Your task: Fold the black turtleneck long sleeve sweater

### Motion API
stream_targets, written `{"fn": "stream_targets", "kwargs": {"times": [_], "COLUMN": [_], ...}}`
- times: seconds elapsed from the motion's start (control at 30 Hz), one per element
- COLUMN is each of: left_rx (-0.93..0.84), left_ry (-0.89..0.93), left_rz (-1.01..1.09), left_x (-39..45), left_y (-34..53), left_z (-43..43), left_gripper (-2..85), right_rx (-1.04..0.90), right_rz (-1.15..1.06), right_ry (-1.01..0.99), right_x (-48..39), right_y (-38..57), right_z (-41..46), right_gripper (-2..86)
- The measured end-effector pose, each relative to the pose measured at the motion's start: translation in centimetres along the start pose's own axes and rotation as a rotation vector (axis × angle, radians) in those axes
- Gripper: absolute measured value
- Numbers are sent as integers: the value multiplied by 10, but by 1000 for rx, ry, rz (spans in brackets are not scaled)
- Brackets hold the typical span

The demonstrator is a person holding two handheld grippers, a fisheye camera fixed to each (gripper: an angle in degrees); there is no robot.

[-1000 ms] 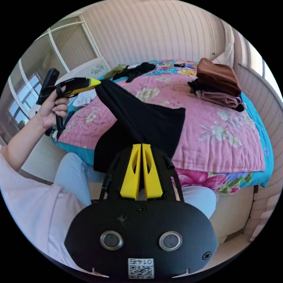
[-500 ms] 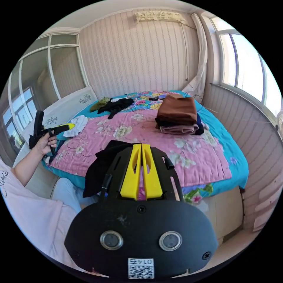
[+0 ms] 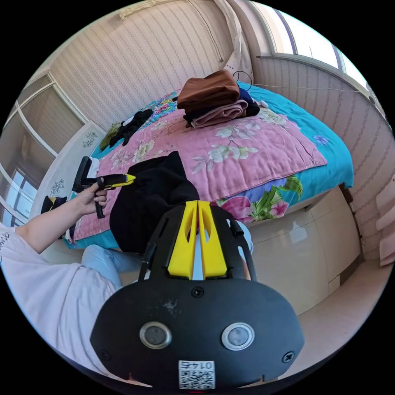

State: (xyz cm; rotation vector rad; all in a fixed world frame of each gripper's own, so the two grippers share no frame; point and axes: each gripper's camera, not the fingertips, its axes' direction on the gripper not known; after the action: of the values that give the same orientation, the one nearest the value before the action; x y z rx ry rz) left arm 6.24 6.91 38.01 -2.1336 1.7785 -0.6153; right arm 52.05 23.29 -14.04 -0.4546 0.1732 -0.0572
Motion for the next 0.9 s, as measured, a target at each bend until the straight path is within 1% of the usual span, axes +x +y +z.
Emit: {"fn": "stream_targets", "kwargs": {"times": [0.03, 0.07, 0.1, 0.13, 0.17, 0.2, 0.23, 0.3, 0.37, 0.43, 0.47, 0.5, 0.53, 0.6, 0.7, 0.83, 0.9], "left_rx": [-68, -97, -98, 2, 63, 161, 227, 324, 435, 651, 703, 801, 884, 965, 1002, 1053, 1089], "left_ry": [36, 72, 150, 252, 304, 384, 398, 367, 411, 485, 480, 448, 387, 309, 254, 192, 147], "left_rz": [-19, -13, -29, -3, 20, 76, 147, 229, 253, 361, 396, 466, 527, 597, 672, 678, 665], "left_x": [-1, -1, -1, 3, 5, 11, 19, 29, 33, 48, 54, 68, 82, 102, 131, 153, 156], "left_y": [-4, -4, -3, 1, 5, 13, 22, 39, 61, 106, 120, 149, 177, 210, 245, 277, 288], "left_z": [9, 11, 8, -9, -22, -51, -82, -131, -182, -261, -280, -318, -351, -392, -443, -489, -504], "left_gripper": [48, 27, 2, -4, -5, -8, -8, -9, -10, -10, -10, -10, -10, -10, -10, -10, -10], "right_rx": [11, 19, 47, 81, 102, 146, 196, 293, 395, 534, 568, 635, 698, 771, 830, 834, 822], "right_rz": [8, 16, 24, 27, 24, 11, -15, -92, -193, -336, -368, -422, -472, -528, -601, -695, -714], "right_ry": [-12, -11, -9, -22, -31, -59, -108, -174, -211, -258, -274, -315, -366, -442, -534, -555, -558], "right_x": [3, 5, 7, 8, 9, 10, 9, 3, -12, -37, -43, -53, -62, -72, -91, -124, -140], "right_y": [0, 0, 0, -2, -3, -5, -9, -16, -26, -37, -39, -42, -43, -45, -57, -91, -111], "right_z": [-4, -7, -14, -23, -28, -38, -50, -71, -95, -133, -143, -164, -184, -215, -261, -305, -313], "right_gripper": [-8, -7, -6, -5, -5, -5, -5, -5, -5, -4, -4, -5, -5, -5, -5, -5, -5]}}
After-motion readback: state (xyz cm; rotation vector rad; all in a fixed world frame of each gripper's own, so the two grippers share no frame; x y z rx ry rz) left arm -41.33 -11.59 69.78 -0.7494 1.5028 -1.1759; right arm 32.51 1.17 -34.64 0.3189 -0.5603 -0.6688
